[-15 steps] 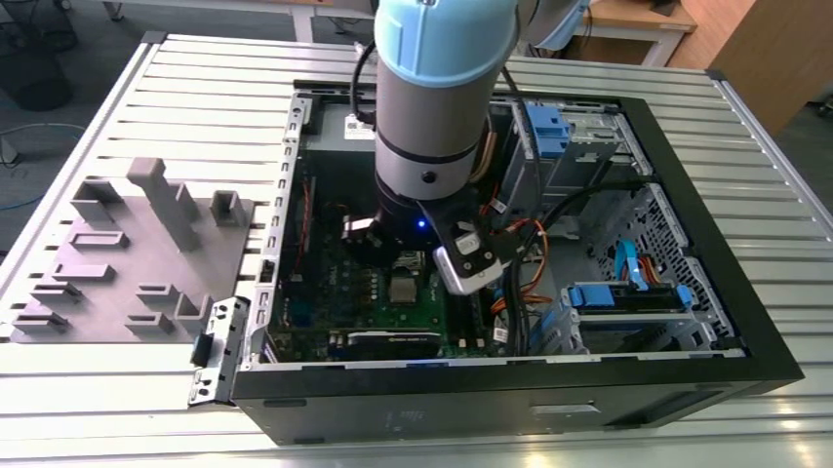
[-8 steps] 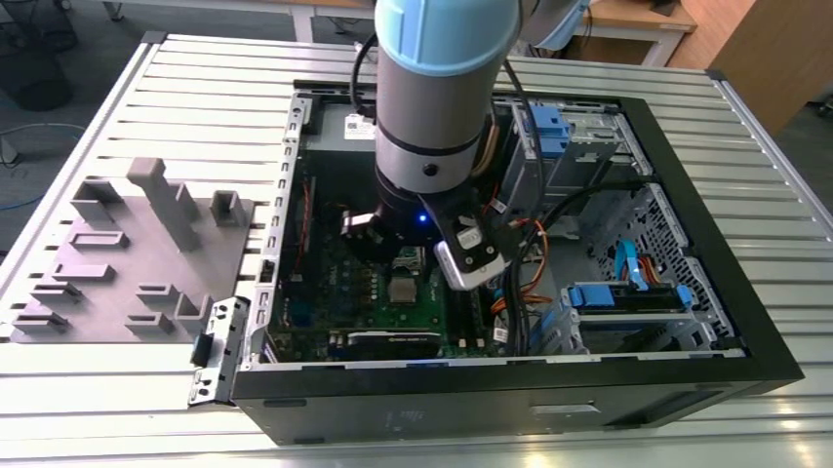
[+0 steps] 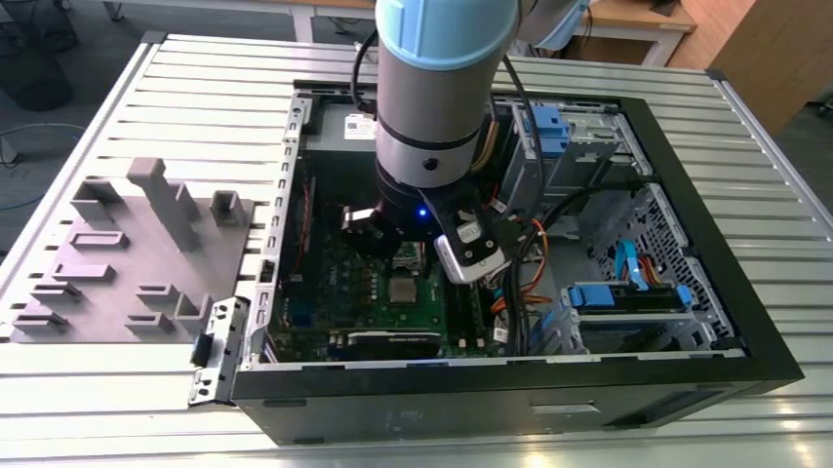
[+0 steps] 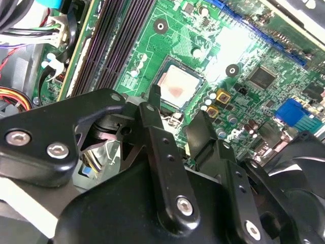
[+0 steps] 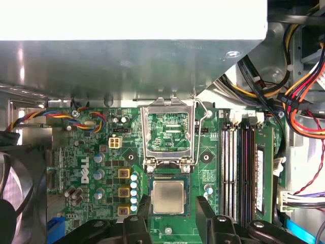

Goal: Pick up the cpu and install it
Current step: 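Place the cpu into insertion slot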

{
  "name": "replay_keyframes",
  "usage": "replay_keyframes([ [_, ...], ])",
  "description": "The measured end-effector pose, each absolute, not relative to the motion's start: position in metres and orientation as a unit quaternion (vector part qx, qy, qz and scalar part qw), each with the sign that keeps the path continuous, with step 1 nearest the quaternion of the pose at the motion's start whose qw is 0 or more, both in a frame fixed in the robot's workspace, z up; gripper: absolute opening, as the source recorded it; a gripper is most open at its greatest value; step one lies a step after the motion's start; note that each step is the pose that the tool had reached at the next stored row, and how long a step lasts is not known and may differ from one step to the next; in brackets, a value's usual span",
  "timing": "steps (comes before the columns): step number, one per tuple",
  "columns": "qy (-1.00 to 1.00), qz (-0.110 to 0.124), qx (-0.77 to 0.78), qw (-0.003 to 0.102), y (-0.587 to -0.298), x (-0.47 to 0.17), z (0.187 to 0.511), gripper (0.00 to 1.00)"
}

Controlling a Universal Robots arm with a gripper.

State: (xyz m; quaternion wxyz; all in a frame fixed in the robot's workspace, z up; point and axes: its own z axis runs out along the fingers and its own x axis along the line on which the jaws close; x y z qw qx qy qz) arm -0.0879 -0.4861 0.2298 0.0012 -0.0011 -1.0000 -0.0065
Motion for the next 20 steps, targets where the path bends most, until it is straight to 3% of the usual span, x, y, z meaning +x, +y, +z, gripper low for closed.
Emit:
replay_keyframes([
  [12, -1.0, -0.006, -0.015, 0.001, -0.486, -0.0879, 0.2296, 0.48],
  [17, -1.0, -0.007, -0.015, 0.001, -0.486, -0.0879, 0.2296, 0.34],
  [19, -1.0, -0.007, -0.015, 0.001, -0.486, -0.0879, 0.2296, 0.22],
  [20, -1.0, -0.006, -0.015, 0.001, -0.486, -0.088, 0.2296, 0.22],
])
